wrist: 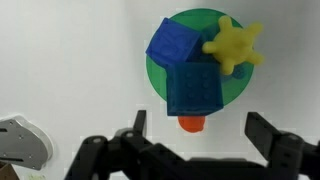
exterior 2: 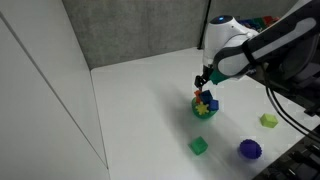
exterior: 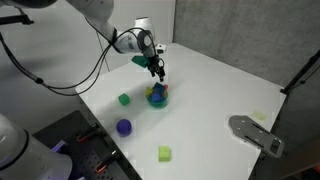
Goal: Pick up the blue block and place it in the green bowl
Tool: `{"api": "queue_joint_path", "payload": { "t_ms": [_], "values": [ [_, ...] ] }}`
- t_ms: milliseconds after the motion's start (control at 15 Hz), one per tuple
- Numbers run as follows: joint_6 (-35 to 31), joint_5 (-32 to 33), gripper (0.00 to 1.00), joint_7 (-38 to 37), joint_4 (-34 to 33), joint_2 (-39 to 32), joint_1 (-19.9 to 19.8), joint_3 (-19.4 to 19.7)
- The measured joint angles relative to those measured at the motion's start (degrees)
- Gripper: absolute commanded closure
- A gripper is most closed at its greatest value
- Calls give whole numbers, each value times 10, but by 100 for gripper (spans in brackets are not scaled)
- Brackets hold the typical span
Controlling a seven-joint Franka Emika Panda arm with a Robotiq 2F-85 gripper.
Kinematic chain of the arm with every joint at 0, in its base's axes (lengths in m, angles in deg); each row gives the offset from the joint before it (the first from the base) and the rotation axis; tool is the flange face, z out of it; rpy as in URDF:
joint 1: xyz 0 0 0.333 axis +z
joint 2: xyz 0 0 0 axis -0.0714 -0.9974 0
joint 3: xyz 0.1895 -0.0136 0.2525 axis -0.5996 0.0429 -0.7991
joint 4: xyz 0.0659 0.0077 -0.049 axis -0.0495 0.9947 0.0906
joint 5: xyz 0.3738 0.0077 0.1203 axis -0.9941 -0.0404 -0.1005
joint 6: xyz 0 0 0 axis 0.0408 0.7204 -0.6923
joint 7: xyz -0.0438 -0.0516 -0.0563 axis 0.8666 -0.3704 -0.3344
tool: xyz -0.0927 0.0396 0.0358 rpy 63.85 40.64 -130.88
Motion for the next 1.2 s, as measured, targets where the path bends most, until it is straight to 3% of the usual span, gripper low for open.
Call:
{"api": "queue_joint_path", "payload": {
  "t_ms": [267,733,1200],
  "values": [
    [6,-6,0,21,18,30,-18,-10],
    [56,-72,0,95,22,74,-70,-41],
    [124,-79,0,103,55,155,-78,-55]
  ]
}}
